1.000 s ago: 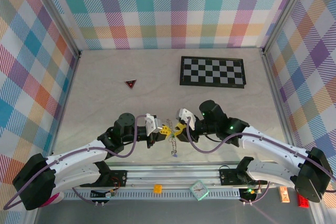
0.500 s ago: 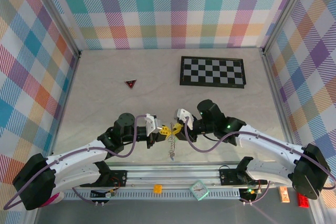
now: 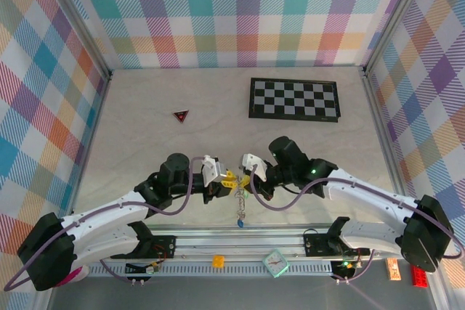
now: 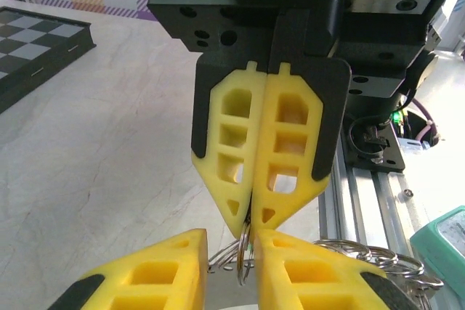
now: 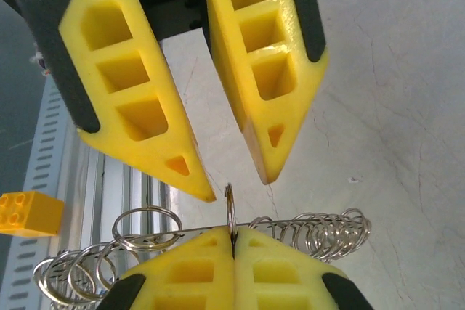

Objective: Put the keys on the keyring

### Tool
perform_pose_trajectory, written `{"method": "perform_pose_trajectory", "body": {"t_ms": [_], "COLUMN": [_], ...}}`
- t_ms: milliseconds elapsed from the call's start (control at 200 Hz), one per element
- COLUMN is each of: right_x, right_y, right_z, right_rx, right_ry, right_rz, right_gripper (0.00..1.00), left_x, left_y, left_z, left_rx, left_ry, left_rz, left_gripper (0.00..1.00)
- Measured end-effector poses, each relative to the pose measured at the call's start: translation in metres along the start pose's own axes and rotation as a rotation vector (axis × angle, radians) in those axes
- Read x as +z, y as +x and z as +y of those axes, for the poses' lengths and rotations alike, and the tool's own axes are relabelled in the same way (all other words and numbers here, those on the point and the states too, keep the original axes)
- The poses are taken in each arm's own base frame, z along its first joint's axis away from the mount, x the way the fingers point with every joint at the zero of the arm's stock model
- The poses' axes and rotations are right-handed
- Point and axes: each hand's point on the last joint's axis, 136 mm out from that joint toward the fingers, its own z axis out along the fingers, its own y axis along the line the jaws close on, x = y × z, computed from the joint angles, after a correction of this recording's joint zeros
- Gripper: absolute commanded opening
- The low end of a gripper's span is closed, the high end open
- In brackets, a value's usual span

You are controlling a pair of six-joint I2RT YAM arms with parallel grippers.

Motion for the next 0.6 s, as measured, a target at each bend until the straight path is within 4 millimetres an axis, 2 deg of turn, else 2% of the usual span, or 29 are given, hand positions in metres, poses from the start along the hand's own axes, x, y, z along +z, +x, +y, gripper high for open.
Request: {"method": "perform_pose_trajectory", "body": {"t_ms": [380,600], "right_x": [-0.002,0.004], "right_y": [0.0,0.002], "right_z": [-0.004,0.0], "right_rx": [-0.046,-0.083], "right_ry": [0.003,-0.012], "right_rz": [0.092,0.141], "right_gripper": [0.0,0.0], "left_x": [0.005,0.006], "left_y": [0.018,0.02], "left_z": [0.001,0.0], "left_rx": [-0.016,-0.015], "left_ry": [0.019,0.03], "left_rz": [0.103,0.122], "left_gripper": [0.22,0.14]}}
